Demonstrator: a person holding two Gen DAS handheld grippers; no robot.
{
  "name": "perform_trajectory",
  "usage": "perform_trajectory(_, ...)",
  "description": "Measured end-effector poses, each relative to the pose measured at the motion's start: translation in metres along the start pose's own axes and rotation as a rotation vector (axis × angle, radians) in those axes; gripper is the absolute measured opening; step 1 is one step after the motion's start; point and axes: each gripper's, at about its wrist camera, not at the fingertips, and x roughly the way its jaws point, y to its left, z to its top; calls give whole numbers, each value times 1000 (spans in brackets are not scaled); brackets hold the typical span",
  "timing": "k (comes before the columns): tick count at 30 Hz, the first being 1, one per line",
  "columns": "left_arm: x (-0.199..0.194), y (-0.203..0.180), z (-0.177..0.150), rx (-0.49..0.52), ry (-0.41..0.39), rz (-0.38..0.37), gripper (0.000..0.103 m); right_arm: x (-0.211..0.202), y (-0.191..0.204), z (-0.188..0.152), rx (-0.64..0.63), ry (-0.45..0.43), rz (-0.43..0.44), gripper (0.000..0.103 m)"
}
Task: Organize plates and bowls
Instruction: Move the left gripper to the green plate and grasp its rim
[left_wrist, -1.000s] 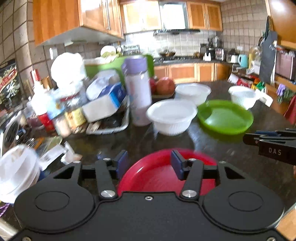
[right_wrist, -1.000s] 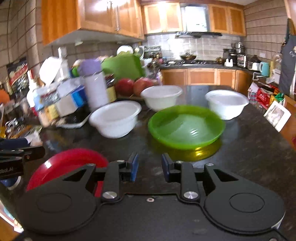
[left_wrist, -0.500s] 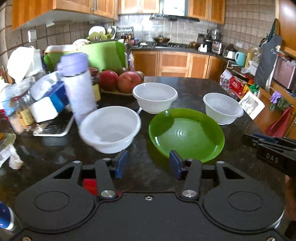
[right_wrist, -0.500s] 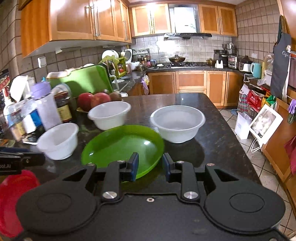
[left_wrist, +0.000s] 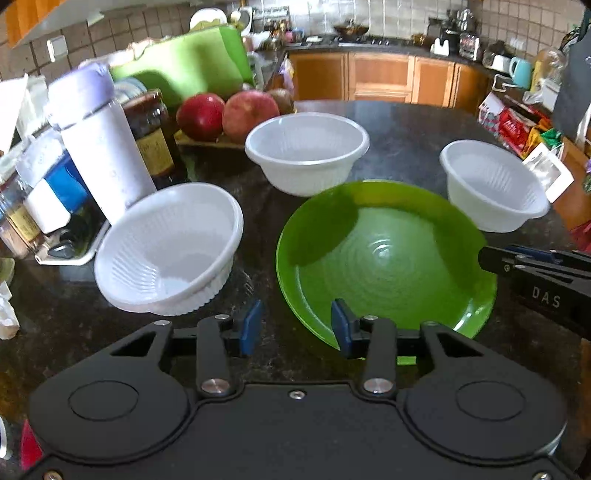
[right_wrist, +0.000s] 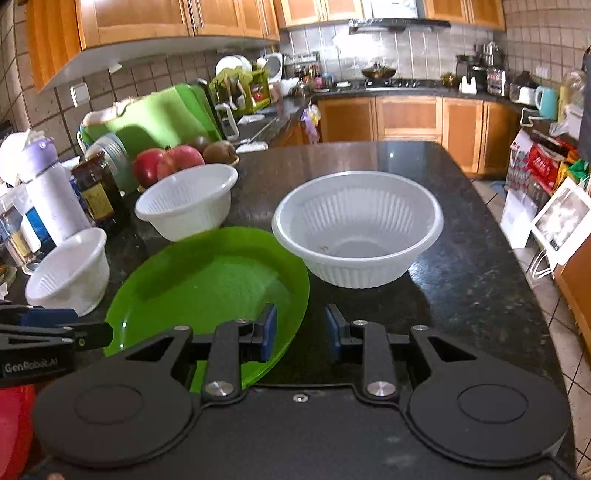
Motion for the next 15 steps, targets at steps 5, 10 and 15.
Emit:
perform_trajectory(5,15,0,4,-11,29,13,49,14,-2,2,-7,27,11,30)
perform_trajectory(10,27,1,7,-21,56,2,49,17,2,0,-41,24,3,28)
perform_trajectory(15,25,-4,6,-5,54,-7,31,12,5,-4,-68,28,-12,13)
